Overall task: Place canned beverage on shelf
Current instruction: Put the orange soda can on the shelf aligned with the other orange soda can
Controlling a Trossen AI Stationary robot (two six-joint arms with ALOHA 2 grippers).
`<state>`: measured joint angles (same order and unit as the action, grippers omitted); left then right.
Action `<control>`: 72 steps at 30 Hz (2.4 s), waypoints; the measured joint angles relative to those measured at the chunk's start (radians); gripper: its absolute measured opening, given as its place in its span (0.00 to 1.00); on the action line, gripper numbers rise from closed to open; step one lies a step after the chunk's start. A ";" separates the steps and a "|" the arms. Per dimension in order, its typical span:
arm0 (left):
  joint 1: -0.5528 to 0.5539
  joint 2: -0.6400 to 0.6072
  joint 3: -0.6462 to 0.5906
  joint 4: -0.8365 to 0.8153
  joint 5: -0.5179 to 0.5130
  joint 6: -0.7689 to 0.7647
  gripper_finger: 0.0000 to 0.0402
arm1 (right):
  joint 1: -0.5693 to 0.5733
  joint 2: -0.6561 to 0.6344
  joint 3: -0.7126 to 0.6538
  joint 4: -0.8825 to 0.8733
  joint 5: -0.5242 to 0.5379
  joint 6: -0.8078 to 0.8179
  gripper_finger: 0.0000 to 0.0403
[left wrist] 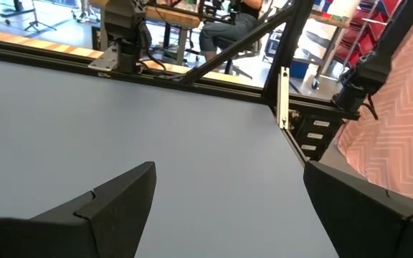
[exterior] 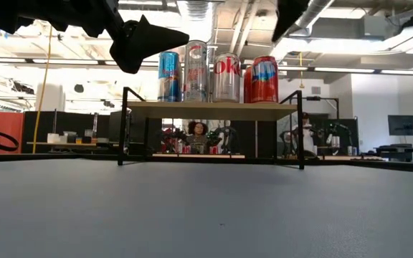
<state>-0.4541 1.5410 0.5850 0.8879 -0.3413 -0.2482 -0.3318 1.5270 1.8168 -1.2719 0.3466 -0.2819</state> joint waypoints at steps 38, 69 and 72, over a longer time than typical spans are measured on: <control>0.000 0.000 0.000 -0.053 -0.039 -0.002 0.85 | 0.022 0.143 -0.008 0.046 0.100 -0.028 0.72; 0.000 0.000 0.000 -0.052 -0.041 -0.002 0.85 | 0.186 0.093 -0.010 -0.033 0.161 -0.099 0.72; 0.003 0.000 0.000 -0.052 -0.041 0.002 0.85 | 0.214 0.052 -0.008 -0.031 0.163 -0.056 0.72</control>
<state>-0.4515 1.5410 0.5850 0.8360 -0.3824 -0.2466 -0.1183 1.5791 1.8088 -1.3029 0.5101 -0.3378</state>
